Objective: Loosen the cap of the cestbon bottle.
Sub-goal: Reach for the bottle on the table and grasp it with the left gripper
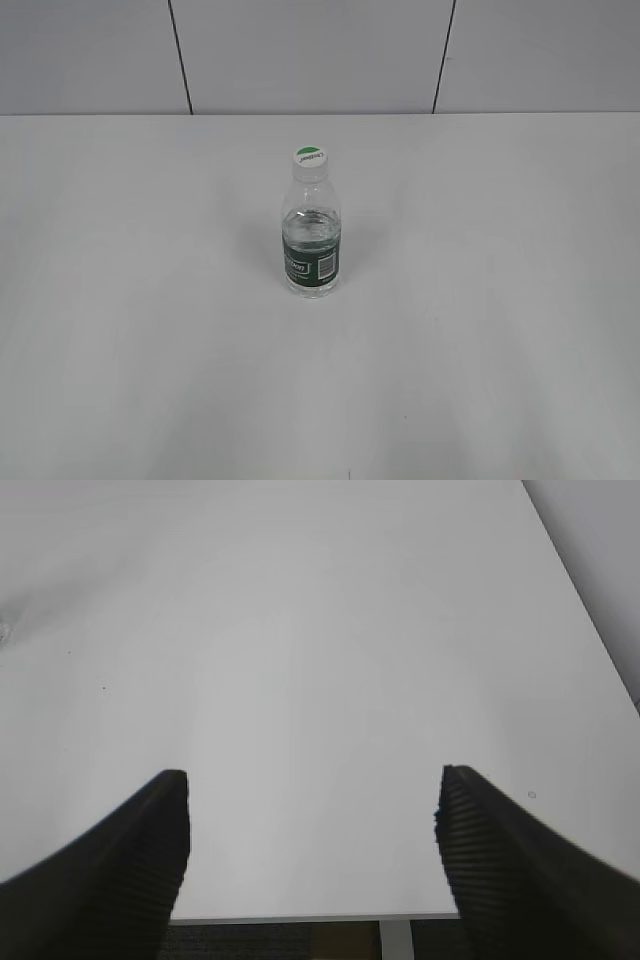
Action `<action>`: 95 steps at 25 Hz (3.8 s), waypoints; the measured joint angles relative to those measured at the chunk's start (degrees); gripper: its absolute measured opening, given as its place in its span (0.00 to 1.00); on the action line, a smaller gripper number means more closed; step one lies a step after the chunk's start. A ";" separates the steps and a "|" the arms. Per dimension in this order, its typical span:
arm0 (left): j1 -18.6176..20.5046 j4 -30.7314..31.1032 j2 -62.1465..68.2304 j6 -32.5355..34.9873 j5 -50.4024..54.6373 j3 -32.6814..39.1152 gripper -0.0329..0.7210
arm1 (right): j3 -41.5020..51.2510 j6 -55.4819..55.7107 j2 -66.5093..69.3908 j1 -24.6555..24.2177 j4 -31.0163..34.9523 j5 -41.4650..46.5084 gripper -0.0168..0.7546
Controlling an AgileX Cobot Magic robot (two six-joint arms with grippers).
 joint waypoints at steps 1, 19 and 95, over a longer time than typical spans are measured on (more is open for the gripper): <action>0.00 0.00 0.00 0.00 0.00 0.00 0.58 | 0.00 0.00 0.00 0.00 0.00 0.00 0.78; 0.00 0.00 0.00 0.00 0.00 0.00 0.58 | 0.00 0.00 0.00 0.00 0.00 0.00 0.78; 0.00 2.84 3.92 0.00 -13.81 -1.02 0.58 | 0.00 0.20 0.00 0.00 -0.58 0.00 0.76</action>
